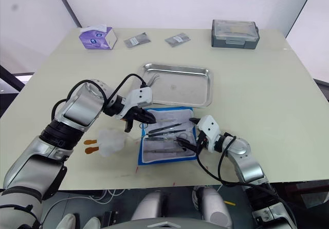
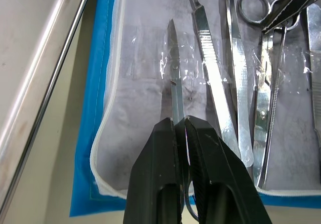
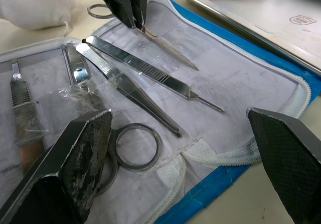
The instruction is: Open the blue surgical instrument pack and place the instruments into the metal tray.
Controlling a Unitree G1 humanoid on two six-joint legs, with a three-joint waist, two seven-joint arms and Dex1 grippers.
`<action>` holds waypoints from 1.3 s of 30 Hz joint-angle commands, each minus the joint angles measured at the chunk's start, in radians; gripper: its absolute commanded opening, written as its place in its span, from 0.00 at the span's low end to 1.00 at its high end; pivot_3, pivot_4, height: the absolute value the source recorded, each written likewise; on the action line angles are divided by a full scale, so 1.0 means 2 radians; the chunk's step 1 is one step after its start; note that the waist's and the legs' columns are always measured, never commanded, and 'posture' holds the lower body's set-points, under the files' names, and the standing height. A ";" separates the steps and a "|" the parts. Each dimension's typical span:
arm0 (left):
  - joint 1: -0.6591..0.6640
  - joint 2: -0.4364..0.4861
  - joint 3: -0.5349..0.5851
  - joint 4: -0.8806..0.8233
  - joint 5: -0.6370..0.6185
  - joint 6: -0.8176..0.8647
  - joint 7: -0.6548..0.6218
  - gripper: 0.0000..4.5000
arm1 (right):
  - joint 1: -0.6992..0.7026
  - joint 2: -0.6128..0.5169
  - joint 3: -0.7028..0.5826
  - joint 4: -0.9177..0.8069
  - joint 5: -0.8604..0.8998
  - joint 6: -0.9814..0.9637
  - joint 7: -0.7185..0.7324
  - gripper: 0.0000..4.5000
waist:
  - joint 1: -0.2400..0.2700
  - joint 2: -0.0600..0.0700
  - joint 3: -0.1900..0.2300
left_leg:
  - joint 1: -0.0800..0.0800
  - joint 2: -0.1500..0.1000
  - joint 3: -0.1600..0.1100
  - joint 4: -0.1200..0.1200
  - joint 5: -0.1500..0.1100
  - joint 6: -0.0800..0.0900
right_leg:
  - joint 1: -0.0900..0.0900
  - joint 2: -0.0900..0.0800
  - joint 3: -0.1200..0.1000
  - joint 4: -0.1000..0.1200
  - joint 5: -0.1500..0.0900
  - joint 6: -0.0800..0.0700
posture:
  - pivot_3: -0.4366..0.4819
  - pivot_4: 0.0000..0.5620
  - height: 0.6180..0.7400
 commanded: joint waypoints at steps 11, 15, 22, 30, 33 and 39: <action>0.004 0.038 0.029 -0.013 -0.025 -0.003 -0.009 0.03 | 0.019 0.000 0.022 0.058 -0.016 0.027 -0.002 1.00 | 0.000 0.000 0.000 | 0.000 0.000 0.000 0.000 0.000 0.000 | 0.000 0.000 0.000 0.000 0.000 0.000 | 0.48 0.27 0.98; 0.013 0.049 0.037 -0.014 -0.032 -0.012 -0.016 0.03 | 0.020 -0.001 0.022 0.057 -0.016 0.027 -0.001 1.00 | 0.000 0.000 0.000 | 0.000 0.000 0.000 0.000 0.000 0.000 | 0.000 0.000 0.000 0.000 0.000 0.000 | 0.48 0.27 0.98; 0.026 0.071 0.049 -0.005 -0.046 -0.032 -0.031 0.03 | 0.020 -0.001 0.021 0.058 -0.016 0.027 -0.001 1.00 | 0.000 0.000 0.000 | 0.000 0.001 0.000 0.000 0.000 0.000 | 0.000 0.000 0.000 0.000 0.000 0.000 | 0.48 0.27 0.98; 0.034 0.094 0.061 -0.006 -0.059 -0.038 -0.058 0.03 | 0.020 -0.001 0.021 0.057 -0.016 0.027 -0.002 1.00 | 0.000 0.001 0.000 | 0.000 0.001 0.000 0.000 0.000 0.000 | 0.000 0.001 0.000 0.000 0.000 0.000 | 0.48 0.27 0.98; 0.038 0.104 0.067 -0.003 -0.069 -0.041 -0.068 0.03 | 0.021 0.000 0.021 0.057 -0.016 0.027 -0.002 1.00 | 0.000 0.001 0.001 | 0.000 0.001 0.000 0.000 0.000 0.000 | 0.000 0.001 0.000 0.000 0.000 0.000 | 0.48 0.27 0.98; 0.030 0.098 0.099 0.015 -0.102 -0.024 -0.066 0.03 | 0.023 0.000 0.022 0.054 -0.016 0.027 -0.003 1.00 | 0.001 0.002 0.001 | 0.000 0.002 0.000 0.000 0.000 0.000 | 0.000 0.002 0.000 0.000 0.000 0.000 | 0.48 0.27 0.98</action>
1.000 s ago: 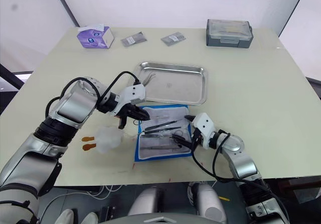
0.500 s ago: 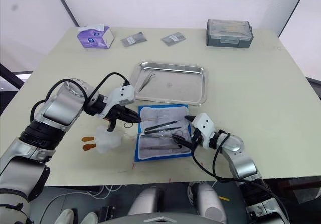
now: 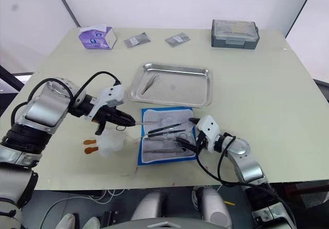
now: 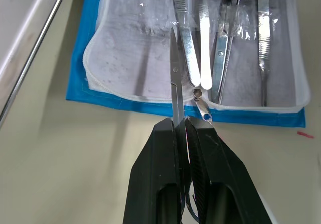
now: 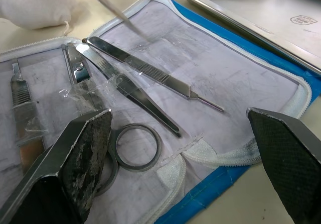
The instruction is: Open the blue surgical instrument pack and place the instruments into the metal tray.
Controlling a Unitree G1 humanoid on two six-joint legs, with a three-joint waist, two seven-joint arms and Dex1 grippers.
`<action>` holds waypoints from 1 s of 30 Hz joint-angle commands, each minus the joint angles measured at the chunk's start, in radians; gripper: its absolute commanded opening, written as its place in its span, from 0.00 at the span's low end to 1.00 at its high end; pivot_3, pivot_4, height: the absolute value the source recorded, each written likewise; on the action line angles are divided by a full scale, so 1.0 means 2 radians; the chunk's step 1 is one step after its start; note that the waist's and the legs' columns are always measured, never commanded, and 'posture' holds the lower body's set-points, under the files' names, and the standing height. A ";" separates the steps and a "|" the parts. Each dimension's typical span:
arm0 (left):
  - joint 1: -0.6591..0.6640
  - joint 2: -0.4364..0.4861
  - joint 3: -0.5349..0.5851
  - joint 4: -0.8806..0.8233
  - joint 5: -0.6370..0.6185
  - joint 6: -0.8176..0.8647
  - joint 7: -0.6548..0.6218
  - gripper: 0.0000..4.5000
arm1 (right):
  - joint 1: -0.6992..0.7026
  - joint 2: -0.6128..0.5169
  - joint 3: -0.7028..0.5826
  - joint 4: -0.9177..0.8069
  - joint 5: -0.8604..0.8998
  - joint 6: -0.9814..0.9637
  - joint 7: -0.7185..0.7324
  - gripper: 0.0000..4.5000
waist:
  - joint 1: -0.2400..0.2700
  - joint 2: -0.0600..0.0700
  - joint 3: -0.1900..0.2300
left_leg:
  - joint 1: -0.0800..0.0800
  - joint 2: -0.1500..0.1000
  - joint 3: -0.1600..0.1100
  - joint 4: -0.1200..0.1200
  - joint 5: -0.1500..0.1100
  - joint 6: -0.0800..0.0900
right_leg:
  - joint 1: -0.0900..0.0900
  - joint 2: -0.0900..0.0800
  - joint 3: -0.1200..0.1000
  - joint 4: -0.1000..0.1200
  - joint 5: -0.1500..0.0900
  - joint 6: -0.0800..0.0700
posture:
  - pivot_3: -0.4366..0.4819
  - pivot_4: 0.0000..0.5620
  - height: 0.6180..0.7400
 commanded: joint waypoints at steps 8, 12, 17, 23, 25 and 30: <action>-0.043 -0.075 0.095 0.024 -0.073 0.082 0.082 0.03 | 0.023 -0.001 0.023 0.055 -0.016 0.026 -0.002 1.00 | 0.001 -0.001 0.000 | 0.000 0.000 0.000 0.000 0.000 0.000 | 0.000 0.000 0.000 0.000 0.000 0.000 | 0.48 0.27 0.98; -0.068 -0.117 0.110 0.040 -0.067 0.093 0.155 0.03 | 0.020 0.000 0.024 0.059 -0.017 0.025 -0.001 1.00 | 0.000 -0.002 -0.001 | 0.000 0.000 0.000 0.000 0.000 0.000 | 0.000 0.000 0.000 0.000 0.000 0.000 | 0.48 0.27 0.98; -0.100 -0.167 0.114 0.063 -0.052 0.096 0.248 0.03 | 0.016 0.001 0.024 0.064 -0.017 0.023 0.000 1.00 | -0.001 -0.002 -0.001 | 0.000 0.001 0.000 0.000 0.000 0.000 | 0.000 0.001 0.000 0.000 0.000 0.000 | 0.48 0.27 0.98; -0.132 -0.230 0.123 0.101 -0.021 0.105 0.373 0.03 | 0.016 0.001 0.024 0.067 -0.018 0.019 0.000 1.00 | 0.001 -0.003 -0.002 | 0.000 0.001 -0.001 0.000 0.000 0.000 | 0.000 0.001 0.000 0.000 0.000 0.000 | 0.48 0.27 0.98; -0.138 -0.259 0.138 0.122 -0.012 0.117 0.433 0.03 | 0.013 0.001 0.023 0.067 -0.017 0.021 0.000 1.00 | 0.000 -0.003 -0.002 | 0.000 0.001 -0.001 0.000 0.000 0.000 | 0.000 0.001 0.000 0.000 0.000 0.000 | 0.48 0.27 0.98; -0.127 -0.292 0.140 0.129 -0.002 0.137 0.491 0.03 | 0.009 0.001 0.022 0.068 -0.017 0.022 -0.002 1.00 | -0.001 -0.003 -0.002 | 0.000 0.001 -0.001 0.000 0.000 0.000 | 0.000 0.001 0.000 0.001 0.000 0.000 | 0.48 0.27 0.98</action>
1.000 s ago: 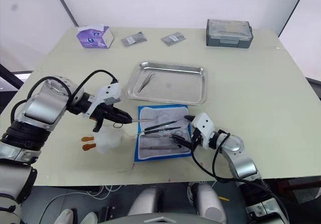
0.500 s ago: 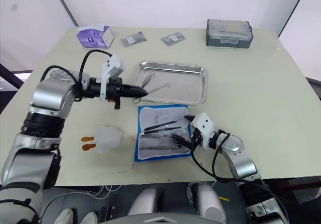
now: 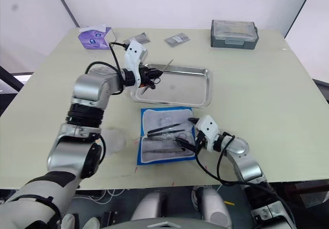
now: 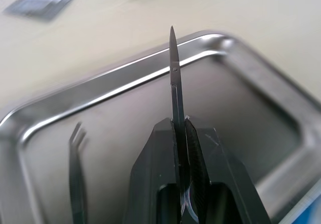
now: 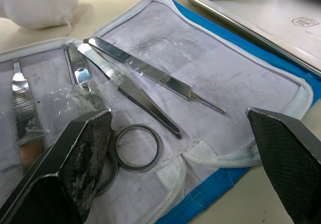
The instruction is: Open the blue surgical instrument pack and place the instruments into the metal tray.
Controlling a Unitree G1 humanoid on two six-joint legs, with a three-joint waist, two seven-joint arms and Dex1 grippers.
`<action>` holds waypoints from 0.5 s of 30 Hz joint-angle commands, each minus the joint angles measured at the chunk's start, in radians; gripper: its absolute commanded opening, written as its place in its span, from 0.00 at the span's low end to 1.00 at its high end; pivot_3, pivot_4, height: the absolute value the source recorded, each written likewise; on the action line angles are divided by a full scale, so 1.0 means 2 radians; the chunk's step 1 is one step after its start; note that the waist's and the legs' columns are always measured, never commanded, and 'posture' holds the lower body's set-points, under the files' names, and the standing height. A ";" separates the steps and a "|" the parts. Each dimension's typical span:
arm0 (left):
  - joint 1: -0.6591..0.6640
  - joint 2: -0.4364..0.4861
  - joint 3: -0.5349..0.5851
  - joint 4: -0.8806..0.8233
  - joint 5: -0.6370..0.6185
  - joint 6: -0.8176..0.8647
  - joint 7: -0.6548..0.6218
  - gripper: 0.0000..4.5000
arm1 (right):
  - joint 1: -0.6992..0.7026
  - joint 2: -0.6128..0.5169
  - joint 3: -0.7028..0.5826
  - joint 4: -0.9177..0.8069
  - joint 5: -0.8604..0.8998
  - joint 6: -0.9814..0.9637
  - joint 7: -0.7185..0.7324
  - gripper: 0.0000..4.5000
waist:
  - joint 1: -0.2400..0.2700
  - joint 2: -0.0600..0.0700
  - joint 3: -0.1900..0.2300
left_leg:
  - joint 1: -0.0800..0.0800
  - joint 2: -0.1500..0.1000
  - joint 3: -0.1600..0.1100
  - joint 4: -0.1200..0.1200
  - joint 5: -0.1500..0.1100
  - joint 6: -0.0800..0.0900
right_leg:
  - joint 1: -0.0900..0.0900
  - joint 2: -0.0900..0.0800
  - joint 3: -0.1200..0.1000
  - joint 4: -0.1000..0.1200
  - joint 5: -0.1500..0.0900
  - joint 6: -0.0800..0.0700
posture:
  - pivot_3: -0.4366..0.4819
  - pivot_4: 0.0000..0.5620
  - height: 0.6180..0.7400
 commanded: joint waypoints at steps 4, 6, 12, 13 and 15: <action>0.008 -0.018 0.004 0.005 0.015 0.007 0.047 0.03 | 0.020 -0.001 0.018 0.055 -0.016 0.028 -0.006 1.00 | 0.001 0.000 0.000 | 0.000 0.000 0.000 0.000 0.000 0.000 | 0.000 0.000 0.000 0.000 0.000 0.000 | 0.48 0.27 0.98; 0.008 -0.018 -0.004 0.015 0.024 -0.002 0.049 0.03 | 0.022 -0.001 0.019 0.054 -0.016 0.028 -0.006 1.00 | 0.001 0.000 0.000 | 0.000 0.000 0.000 0.000 0.000 0.000 | 0.000 0.000 0.000 0.000 0.000 0.000 | 0.48 0.27 0.98; 0.001 -0.022 -0.006 0.062 0.035 -0.020 0.054 0.03 | 0.021 -0.003 0.019 0.049 -0.019 0.034 -0.011 1.00 | 0.001 0.000 0.000 | 0.000 0.000 0.000 0.000 0.000 0.000 | 0.000 0.000 0.000 0.000 0.000 0.000 | 0.48 0.27 0.98; -0.001 -0.024 -0.005 0.075 0.037 -0.023 0.058 0.03 | 0.022 -0.004 0.019 0.046 -0.019 0.036 -0.011 1.00 | 0.001 0.000 0.000 | 0.000 0.000 0.000 0.000 0.000 0.000 | 0.000 0.000 0.000 0.000 0.000 0.000 | 0.48 0.27 0.98; -0.004 -0.027 -0.004 0.096 0.042 -0.030 0.065 0.03 | 0.023 -0.006 0.020 0.041 -0.020 0.040 -0.012 1.00 | 0.001 0.000 0.000 | 0.000 0.000 0.000 0.000 0.000 0.000 | 0.000 0.000 0.000 0.000 0.000 0.000 | 0.48 0.27 0.98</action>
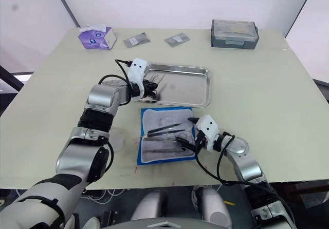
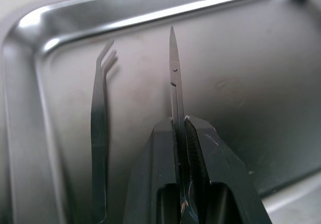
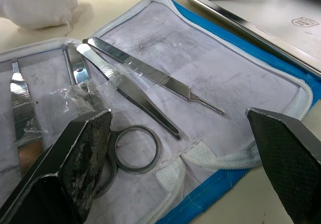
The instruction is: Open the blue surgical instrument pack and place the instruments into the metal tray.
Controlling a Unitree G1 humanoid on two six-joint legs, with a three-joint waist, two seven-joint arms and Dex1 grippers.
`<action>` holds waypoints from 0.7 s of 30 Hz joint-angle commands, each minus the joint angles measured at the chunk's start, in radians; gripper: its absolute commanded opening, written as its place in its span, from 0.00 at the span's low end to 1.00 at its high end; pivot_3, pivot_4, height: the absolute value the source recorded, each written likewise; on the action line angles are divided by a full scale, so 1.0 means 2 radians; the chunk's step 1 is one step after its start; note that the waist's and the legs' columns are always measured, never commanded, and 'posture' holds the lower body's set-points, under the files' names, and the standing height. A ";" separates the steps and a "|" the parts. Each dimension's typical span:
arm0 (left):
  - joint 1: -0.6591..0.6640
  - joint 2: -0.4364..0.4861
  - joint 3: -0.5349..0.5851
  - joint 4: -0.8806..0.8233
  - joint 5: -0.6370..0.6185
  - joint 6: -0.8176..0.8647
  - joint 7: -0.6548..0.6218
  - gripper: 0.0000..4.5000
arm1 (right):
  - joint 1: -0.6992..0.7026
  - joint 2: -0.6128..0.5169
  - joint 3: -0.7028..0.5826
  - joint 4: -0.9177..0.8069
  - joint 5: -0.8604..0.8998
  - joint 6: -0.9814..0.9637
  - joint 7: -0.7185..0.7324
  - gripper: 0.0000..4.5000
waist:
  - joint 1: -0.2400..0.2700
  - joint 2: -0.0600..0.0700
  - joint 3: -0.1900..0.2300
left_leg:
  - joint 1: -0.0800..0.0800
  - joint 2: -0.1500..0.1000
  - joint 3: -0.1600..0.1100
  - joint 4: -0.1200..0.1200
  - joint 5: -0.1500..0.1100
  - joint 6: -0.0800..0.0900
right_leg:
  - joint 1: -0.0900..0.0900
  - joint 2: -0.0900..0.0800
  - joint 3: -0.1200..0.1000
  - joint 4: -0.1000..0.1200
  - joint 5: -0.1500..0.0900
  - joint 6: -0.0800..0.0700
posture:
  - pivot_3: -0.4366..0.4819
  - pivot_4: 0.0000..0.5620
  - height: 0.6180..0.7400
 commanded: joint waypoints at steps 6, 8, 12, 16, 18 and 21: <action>-0.022 -0.005 0.003 0.043 0.016 -0.032 0.016 0.03 | 0.023 -0.005 0.021 0.033 -0.020 0.047 -0.013 1.00 | 0.001 0.000 0.000 | 0.000 0.000 0.000 0.000 0.000 0.000 | 0.000 0.000 0.000 0.000 0.000 0.000 | 0.48 0.27 0.98; -0.023 -0.005 0.006 0.047 0.017 -0.036 0.018 0.03 | 0.023 -0.006 0.020 0.032 -0.020 0.049 -0.014 1.00 | 0.001 0.000 0.000 | 0.000 0.000 0.000 0.000 0.000 0.000 | 0.000 0.000 0.000 0.000 0.000 0.000 | 0.48 0.27 0.98; -0.026 -0.003 0.003 0.045 0.021 -0.045 0.017 0.37 | 0.024 -0.006 0.021 0.030 -0.020 0.050 -0.015 1.00 | 0.001 0.000 0.000 | 0.000 0.000 0.000 0.000 0.000 0.000 | 0.000 0.000 0.000 0.000 0.000 0.000 | 0.48 0.27 0.98; -0.027 0.001 0.011 0.021 0.009 -0.045 0.002 0.62 | 0.025 -0.007 0.020 0.026 -0.019 0.052 -0.014 1.00 | 0.001 0.000 0.000 | 0.000 0.000 0.000 0.000 0.000 0.000 | 0.000 0.000 0.000 0.000 0.000 0.000 | 0.48 0.27 0.98; -0.024 0.006 0.013 -0.004 -0.002 -0.076 -0.028 0.62 | 0.024 -0.007 0.020 0.024 -0.016 0.052 -0.012 1.00 | 0.001 0.000 0.000 | -0.001 0.000 0.000 0.000 0.000 0.000 | 0.000 0.000 0.000 0.000 0.000 0.000 | 0.48 0.27 0.98; -0.015 0.017 0.017 -0.019 -0.015 -0.109 -0.069 0.62 | 0.025 -0.008 0.023 0.026 -0.013 0.045 -0.003 1.00 | 0.001 0.000 0.000 | -0.001 0.000 0.000 0.000 0.000 -0.001 | 0.000 0.000 0.000 0.000 0.000 0.000 | 0.48 0.27 0.98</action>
